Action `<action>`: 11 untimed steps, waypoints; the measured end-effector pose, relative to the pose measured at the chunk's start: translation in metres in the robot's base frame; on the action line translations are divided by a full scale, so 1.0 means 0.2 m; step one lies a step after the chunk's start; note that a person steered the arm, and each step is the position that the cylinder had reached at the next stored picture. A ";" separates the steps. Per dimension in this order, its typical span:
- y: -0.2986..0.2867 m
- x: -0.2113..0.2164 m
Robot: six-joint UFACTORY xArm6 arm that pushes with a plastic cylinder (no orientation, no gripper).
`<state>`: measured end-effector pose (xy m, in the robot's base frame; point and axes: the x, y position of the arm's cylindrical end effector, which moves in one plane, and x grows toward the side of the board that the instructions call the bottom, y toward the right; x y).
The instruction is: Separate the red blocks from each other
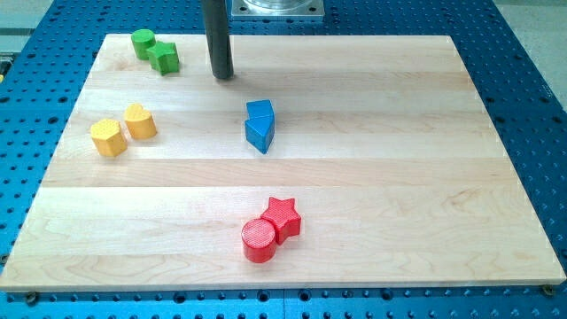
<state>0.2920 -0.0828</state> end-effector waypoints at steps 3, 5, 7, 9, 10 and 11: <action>0.38 0.46; 0.66 0.90; 0.68 1.55; 0.25 1.46; 0.30 1.38; 0.50 1.45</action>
